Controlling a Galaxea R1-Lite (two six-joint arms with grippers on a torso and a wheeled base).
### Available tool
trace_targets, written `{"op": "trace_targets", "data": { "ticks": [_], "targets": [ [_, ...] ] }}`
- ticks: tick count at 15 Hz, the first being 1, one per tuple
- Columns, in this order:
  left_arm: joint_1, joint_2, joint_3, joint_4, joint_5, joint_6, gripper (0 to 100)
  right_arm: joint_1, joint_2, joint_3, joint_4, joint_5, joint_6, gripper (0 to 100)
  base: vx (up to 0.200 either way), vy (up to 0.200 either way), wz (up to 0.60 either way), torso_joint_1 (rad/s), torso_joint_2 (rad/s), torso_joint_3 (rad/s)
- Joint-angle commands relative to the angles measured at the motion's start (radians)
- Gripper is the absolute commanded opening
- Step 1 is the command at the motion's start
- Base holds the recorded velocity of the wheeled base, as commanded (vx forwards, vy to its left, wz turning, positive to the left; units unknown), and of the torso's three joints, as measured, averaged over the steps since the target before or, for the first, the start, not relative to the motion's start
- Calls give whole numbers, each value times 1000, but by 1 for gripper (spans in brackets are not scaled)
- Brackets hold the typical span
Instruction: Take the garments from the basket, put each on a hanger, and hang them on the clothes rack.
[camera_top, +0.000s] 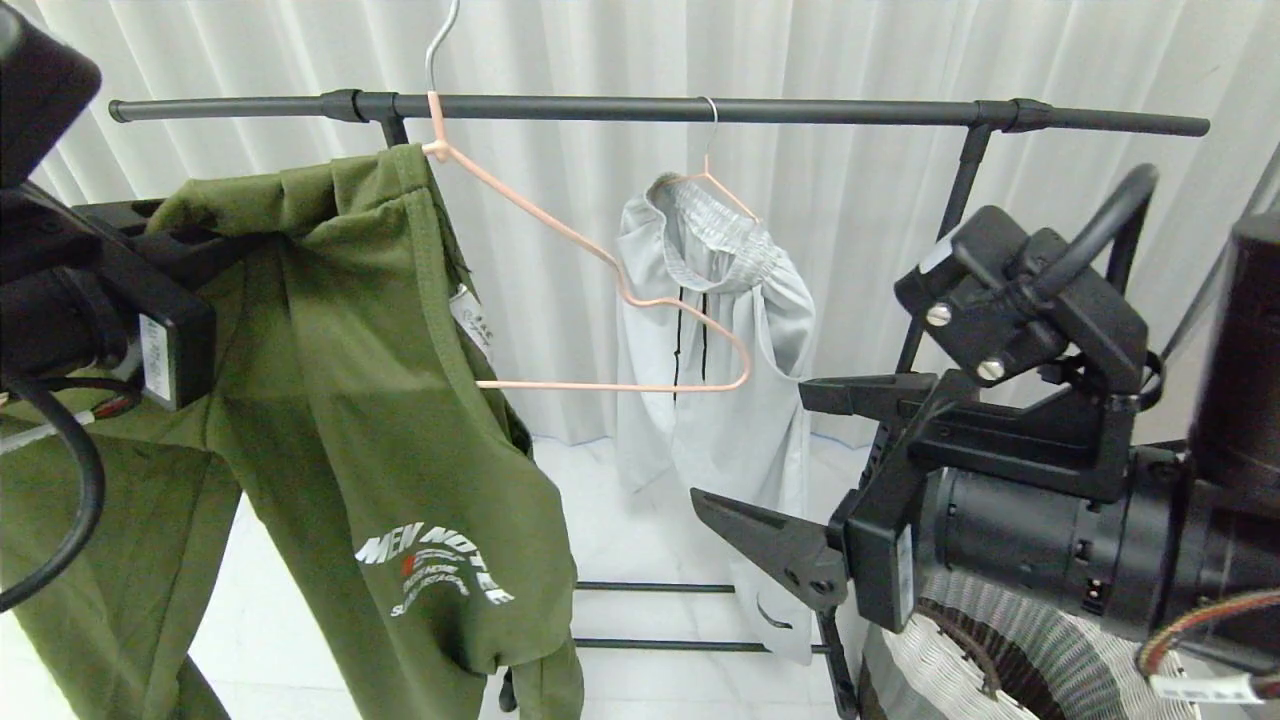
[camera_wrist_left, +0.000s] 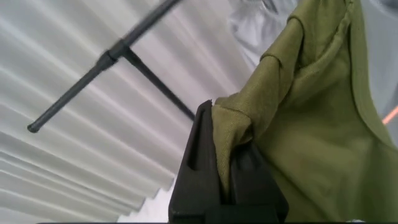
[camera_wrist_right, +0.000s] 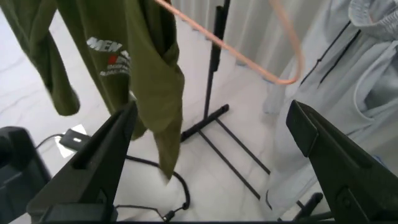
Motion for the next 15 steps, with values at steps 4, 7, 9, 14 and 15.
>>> {"op": "trace_targets", "data": {
  "ticks": [4, 7, 9, 14, 15],
  "targets": [
    [-28, 31, 4, -61, -3, -72, 0, 38, 199, -18, -210, -124, 28, 100, 0, 0, 0, 0, 0, 0],
    [-30, 34, 0, -85, -4, -73, 0, 36, 260, -47, -295, -176, 28, 100, 0, 0, 0, 0, 0, 0],
    [-36, 34, 0, -90, -4, -73, 0, 36, 291, -64, -346, -204, 28, 100, 0, 0, 0, 0, 0, 0],
    [-94, 45, -35, -90, -3, -76, 0, 39, 369, -125, -433, -250, 21, 100, 0, 0, 0, 0, 0, 0],
    [-99, 47, -39, -90, -4, -76, 0, 42, 379, -144, -433, -250, 21, 100, 0, 0, 0, 0, 0, 0]
  ]
}}
